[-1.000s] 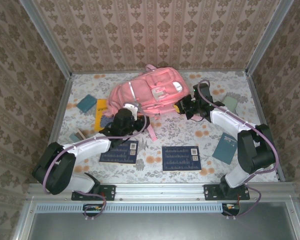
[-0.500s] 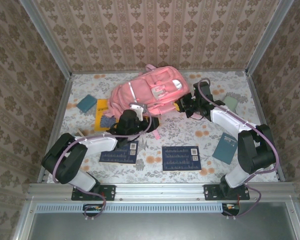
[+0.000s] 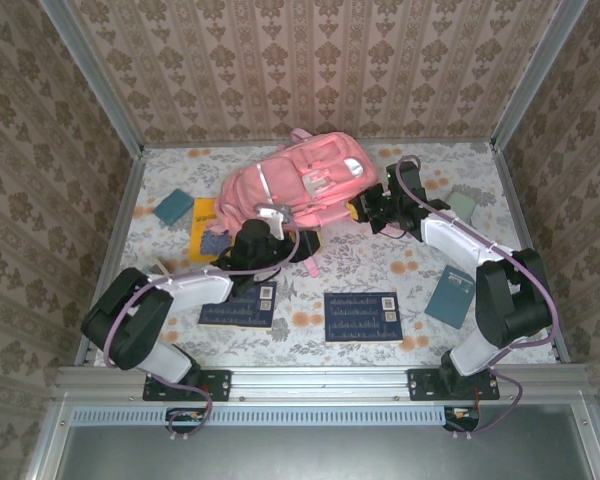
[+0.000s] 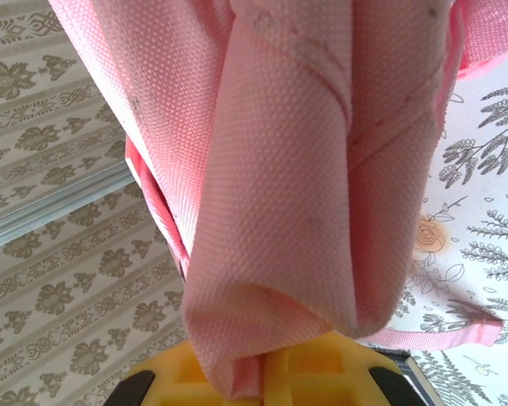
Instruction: Pack the student bag
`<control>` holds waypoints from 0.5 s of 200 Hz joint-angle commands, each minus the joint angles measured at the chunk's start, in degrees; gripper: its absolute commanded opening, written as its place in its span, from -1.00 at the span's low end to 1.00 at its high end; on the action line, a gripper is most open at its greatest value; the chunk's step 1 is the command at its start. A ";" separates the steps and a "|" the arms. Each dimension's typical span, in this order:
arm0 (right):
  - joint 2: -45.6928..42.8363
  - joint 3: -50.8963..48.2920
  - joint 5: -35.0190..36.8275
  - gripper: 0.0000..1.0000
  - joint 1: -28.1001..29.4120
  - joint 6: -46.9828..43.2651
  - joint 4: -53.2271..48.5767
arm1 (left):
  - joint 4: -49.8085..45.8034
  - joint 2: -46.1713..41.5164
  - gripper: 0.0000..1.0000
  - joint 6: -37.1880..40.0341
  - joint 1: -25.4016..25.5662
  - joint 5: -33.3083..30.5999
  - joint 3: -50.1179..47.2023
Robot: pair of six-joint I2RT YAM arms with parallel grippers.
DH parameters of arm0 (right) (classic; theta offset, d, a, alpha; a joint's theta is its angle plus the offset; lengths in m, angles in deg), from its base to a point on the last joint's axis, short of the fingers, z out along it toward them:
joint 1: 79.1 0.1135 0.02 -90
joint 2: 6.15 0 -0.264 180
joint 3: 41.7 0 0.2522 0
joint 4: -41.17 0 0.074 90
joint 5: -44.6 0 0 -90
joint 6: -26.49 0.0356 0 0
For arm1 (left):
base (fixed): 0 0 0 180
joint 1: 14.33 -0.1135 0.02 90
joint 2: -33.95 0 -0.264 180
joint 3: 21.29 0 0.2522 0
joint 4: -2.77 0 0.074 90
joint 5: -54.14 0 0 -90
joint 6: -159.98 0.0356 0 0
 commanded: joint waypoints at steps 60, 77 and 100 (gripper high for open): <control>0.36 6.14 -6.64 -1.00 3.16 4.46 4.59 | 12.69 3.76 0.71 -9.93 -0.45 -1.03 -2.46; 0.02 5.90 -6.44 -1.00 3.26 4.46 4.53 | 13.99 4.04 0.70 -10.57 -1.15 -0.60 -1.99; -0.49 5.62 -6.22 -1.00 3.31 4.17 4.09 | 13.83 3.36 0.69 -10.50 -2.14 -0.44 -1.10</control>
